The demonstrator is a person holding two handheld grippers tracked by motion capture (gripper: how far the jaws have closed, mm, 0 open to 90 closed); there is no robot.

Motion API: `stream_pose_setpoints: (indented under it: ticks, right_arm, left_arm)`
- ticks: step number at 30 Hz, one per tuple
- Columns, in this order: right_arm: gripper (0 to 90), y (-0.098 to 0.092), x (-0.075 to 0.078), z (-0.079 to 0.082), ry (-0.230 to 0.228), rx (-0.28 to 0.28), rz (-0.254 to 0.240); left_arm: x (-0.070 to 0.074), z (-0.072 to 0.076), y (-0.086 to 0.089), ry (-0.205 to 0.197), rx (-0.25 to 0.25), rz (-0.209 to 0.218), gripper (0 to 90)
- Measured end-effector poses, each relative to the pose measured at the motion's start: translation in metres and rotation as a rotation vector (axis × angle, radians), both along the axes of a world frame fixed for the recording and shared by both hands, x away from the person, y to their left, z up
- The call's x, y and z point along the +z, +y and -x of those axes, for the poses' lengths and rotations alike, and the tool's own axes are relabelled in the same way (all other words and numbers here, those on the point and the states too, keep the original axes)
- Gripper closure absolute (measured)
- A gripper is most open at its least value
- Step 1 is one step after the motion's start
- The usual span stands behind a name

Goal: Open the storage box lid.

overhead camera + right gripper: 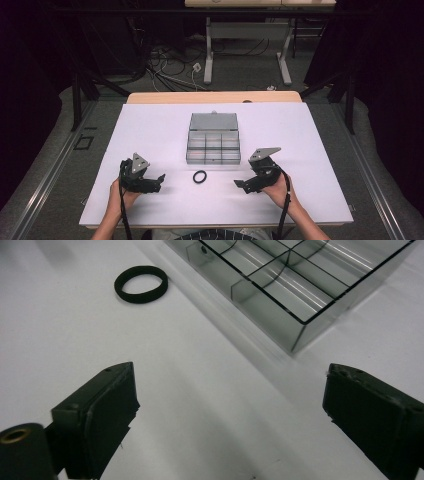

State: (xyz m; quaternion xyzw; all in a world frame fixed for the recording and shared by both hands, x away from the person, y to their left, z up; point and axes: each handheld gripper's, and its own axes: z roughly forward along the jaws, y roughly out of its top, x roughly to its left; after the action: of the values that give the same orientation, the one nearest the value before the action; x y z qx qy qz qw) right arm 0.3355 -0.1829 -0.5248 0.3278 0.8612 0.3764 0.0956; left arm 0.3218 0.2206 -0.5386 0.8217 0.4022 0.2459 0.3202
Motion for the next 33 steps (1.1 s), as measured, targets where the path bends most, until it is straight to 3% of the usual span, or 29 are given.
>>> stream_pose_setpoints:
  ticks: [4, 14, 22, 29, 33]
  right_arm:
    - [4.9, 0.005, 0.0, 0.001, 0.019, 0.015, 0.012]
    - [2.6, 0.018, -0.004, 0.003, 0.04, 0.059, -0.012]
    - [0.0, 0.024, -0.005, 0.003, 0.058, 0.085, -0.013]
    - [0.0, 0.026, -0.007, 0.002, 0.047, 0.094, -0.012]
    - [0.0, 0.027, -0.008, 0.002, 0.049, 0.094, -0.015]
  left_arm:
    - [0.0, 0.0, 0.0, -0.007, -0.001, -0.004, 3.0]
    - [-0.001, -0.001, -0.001, -0.01, -0.008, -0.006, 3.1]
    - [-0.002, -0.002, 0.001, -0.001, -0.007, 0.011, 2.9]
    - [-0.002, -0.003, 0.003, -0.007, -0.001, 0.002, 2.5]
    - [-0.003, -0.002, 0.003, -0.016, 0.004, 0.018, 1.9]
